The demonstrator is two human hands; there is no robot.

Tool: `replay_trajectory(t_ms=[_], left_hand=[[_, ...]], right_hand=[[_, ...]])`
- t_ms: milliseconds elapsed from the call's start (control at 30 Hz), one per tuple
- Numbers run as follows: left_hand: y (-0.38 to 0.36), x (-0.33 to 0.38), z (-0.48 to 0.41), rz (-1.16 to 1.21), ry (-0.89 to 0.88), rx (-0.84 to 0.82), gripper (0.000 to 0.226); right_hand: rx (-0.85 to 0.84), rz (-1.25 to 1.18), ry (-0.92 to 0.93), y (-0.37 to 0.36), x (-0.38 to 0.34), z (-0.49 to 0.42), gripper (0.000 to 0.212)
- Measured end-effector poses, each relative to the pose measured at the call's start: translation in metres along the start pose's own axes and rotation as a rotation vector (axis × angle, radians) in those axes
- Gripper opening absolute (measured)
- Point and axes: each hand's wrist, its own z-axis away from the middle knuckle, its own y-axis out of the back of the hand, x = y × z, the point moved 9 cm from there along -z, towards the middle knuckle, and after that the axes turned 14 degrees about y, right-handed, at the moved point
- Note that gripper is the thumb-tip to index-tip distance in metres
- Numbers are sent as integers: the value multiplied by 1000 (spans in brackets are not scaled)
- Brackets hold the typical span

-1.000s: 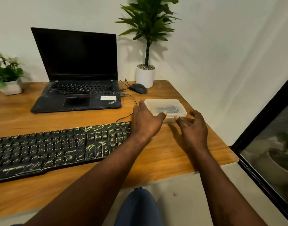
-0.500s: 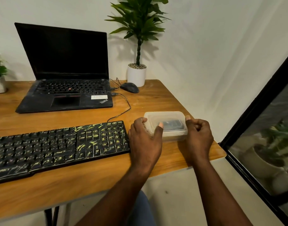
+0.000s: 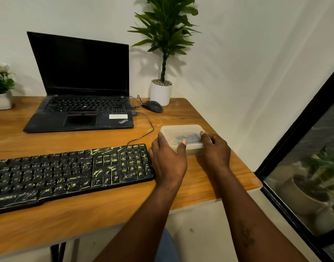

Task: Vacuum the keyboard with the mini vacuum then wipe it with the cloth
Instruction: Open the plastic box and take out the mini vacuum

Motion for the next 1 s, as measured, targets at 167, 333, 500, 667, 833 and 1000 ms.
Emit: replay_trajectory(t_ms=[167, 333, 500, 667, 833, 1000], left_hand=[[-1, 2, -6, 11, 10, 52, 86], [-1, 4, -5, -48, -26, 82, 89], [-6, 5, -4, -99, -37, 37, 112], [-7, 3, -4, -92, -34, 32, 110], [-2, 2, -4, -19, -72, 72, 100], [4, 8, 5, -39, -144, 105, 97]], right_hand=[[11, -24, -7, -6, 7, -12, 30], [41, -39, 36, -6, 6, -16, 31], [65, -56, 48, -7, 6, -13, 42], [57, -73, 76, -6, -1, -10, 44], [65, -148, 89, -6, -2, -11, 47], [82, -319, 86, -4, 1, -11, 41]])
